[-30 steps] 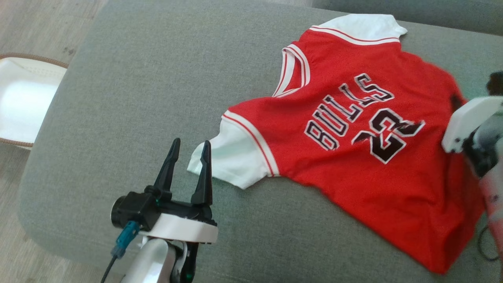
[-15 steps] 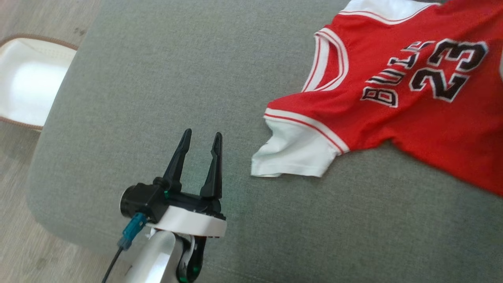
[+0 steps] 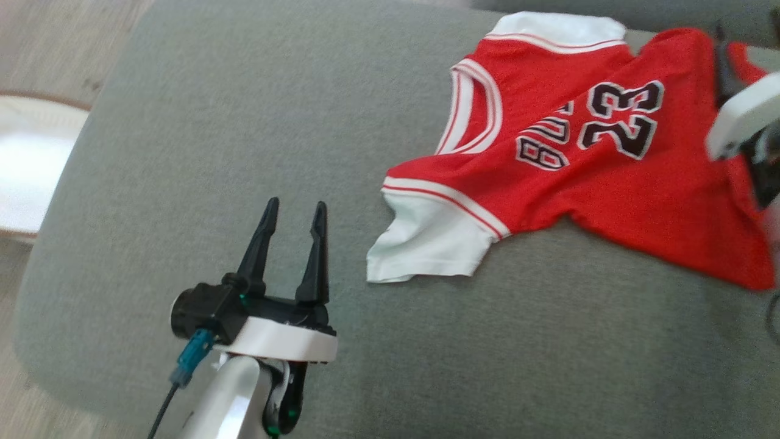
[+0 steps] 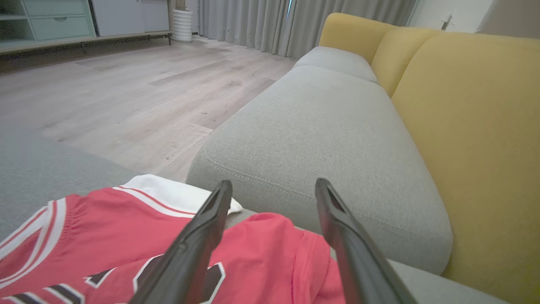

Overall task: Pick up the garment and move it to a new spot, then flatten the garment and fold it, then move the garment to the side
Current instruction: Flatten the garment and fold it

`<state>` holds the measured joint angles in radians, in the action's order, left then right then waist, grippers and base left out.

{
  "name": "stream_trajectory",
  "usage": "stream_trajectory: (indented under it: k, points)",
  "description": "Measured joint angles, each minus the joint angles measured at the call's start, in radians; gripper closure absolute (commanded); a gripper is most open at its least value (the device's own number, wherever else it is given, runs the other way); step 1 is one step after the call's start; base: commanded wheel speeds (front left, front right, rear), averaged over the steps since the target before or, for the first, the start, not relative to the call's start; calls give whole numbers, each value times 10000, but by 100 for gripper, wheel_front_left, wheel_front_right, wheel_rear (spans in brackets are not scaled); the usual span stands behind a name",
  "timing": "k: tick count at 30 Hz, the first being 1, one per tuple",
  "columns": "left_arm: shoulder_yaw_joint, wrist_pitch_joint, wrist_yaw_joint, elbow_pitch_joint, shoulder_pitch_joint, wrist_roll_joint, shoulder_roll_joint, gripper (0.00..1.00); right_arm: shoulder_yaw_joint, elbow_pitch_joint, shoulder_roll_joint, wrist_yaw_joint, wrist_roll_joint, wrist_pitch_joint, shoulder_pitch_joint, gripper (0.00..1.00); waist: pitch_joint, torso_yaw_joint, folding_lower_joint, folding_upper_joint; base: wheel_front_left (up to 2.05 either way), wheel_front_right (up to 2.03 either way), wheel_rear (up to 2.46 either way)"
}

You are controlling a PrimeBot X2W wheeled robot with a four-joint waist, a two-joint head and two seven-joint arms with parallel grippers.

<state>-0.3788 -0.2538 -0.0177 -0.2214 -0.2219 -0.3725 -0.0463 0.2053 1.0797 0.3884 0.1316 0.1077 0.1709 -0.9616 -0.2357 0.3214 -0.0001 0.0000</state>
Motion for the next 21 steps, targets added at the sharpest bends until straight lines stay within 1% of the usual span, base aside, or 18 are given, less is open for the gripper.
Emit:
stream_trajectory:
  k: [3,7,10,12,13,14,16,19,21]
  points:
    - [215,0,-13,-35,81,130,0,0,-136,-334,-424,0,364,491,702,0,297,-305,0,0,0,0,0]
    - [376,2,-88,-102,428,240,0,0,-439,-1327,-802,0,817,711,2035,0,738,-747,-1,0,0,0,0]
    - [558,2,-102,-255,782,326,-4,0,-848,-2512,-1037,0,941,771,3288,0,1027,-1082,-1,0,0,0,0]
    - [619,2,-150,-341,938,336,-4,0,-1348,-3480,-1338,0,1062,771,4238,0,1192,-1281,-1,0,0,0,0]
    - [631,2,-190,-353,993,357,-4,0,-1586,-3973,-1513,0,1064,771,4762,0,1269,-1372,-2,0,0,0,0]
    - [635,2,-272,-472,1065,393,-4,0,-2096,-4920,-1900,0,1024,771,5841,0,1419,-1519,-1,0,0,0,0]
    - [685,2,-274,-552,1127,393,-6,0,-2410,-5848,-2314,0,909,771,6949,0,1532,-1663,-3,0,0,0,0]
    - [863,2,-276,-629,1245,395,-8,0,-2704,-6851,-2865,0,734,771,8232,0,1602,-1878,-1,0,0,0,0]
    - [901,2,-276,-662,1283,431,-8,0,-2736,-7237,-2984,0,604,771,8652,0,1622,-1988,-2,0,0,0,0]
